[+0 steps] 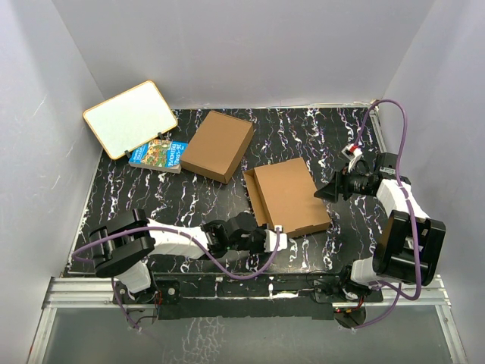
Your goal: Fold the paper box
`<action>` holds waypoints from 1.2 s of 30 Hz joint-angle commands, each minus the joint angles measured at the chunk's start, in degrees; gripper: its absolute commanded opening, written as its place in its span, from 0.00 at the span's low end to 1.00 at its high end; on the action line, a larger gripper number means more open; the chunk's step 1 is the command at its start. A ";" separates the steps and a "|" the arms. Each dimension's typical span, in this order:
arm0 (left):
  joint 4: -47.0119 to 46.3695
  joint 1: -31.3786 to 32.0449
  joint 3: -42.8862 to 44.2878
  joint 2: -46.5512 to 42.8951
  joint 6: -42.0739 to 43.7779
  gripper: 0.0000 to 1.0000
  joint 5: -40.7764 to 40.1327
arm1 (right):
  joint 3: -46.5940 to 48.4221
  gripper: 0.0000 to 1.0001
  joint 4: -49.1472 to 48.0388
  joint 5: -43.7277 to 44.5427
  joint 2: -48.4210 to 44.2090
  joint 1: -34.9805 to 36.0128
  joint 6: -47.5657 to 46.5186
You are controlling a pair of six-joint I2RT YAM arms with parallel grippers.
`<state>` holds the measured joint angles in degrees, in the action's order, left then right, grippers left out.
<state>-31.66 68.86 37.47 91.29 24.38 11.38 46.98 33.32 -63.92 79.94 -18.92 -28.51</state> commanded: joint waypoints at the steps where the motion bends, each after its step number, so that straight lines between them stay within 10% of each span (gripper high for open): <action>1: -1.72 0.37 -1.68 -2.03 -1.48 0.00 0.79 | -0.35 0.70 -4.39 -0.45 -0.24 -0.42 1.45; 16: -5.89 0.31 -5.19 -3.55 -4.72 0.00 -0.64 | -0.46 0.74 -7.02 3.90 2.98 -0.42 4.09; 36: -12.35 -0.36 -8.97 -3.88 -9.33 0.00 -1.78 | 4.37 0.42 -2.03 3.51 14.17 0.72 0.81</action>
<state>-42.24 68.77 30.30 89.89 17.72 9.63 49.12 32.99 -61.23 94.02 -18.26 -27.07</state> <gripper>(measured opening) 0.010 0.425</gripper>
